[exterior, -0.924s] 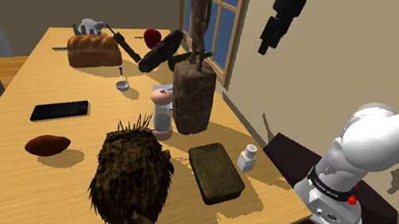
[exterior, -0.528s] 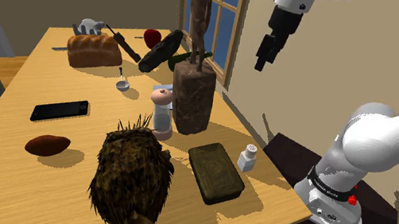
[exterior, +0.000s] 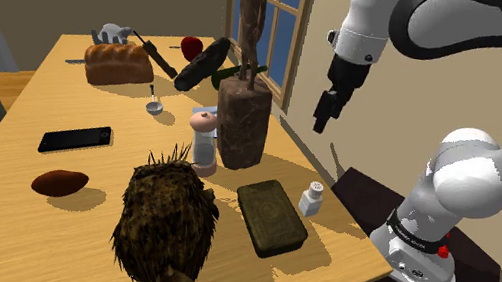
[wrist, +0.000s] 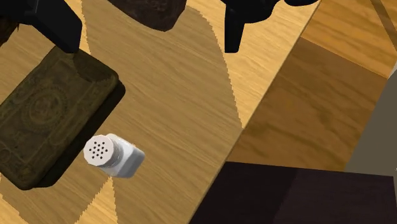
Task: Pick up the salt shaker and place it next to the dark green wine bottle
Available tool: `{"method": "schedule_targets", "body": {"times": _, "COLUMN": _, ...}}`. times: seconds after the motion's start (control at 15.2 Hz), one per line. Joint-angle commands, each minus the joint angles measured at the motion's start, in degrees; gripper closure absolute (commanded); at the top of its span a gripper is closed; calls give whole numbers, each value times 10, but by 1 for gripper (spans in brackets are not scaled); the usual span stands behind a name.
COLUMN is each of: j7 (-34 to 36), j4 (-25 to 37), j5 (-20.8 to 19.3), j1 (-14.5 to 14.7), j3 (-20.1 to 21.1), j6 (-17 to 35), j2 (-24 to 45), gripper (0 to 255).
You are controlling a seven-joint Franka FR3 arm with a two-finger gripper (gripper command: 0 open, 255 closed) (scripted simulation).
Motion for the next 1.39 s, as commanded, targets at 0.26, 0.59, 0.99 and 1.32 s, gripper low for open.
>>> {"method": "schedule_targets", "body": {"times": 0.26, "j7": 64, "j4": -68, "j5": 62, "j1": 46, "j3": 67, "j6": 40, "j2": -8, "gripper": 0}}
{"method": "schedule_targets", "body": {"times": 0.59, "j7": 100, "j4": -102, "j5": 106, "j1": 77, "j3": 112, "j6": 79, "j2": 7, "gripper": 0}}
{"method": "schedule_targets", "body": {"times": 0.99, "j7": 98, "j4": -140, "j5": 124, "j1": 83, "j3": 130, "j6": 142, "j2": 33, "gripper": 0}}
{"method": "schedule_targets", "body": {"times": 1.32, "j7": 98, "j4": -140, "j5": 124, "j1": 83, "j3": 130, "j6": 142, "j2": 33, "gripper": 0}}
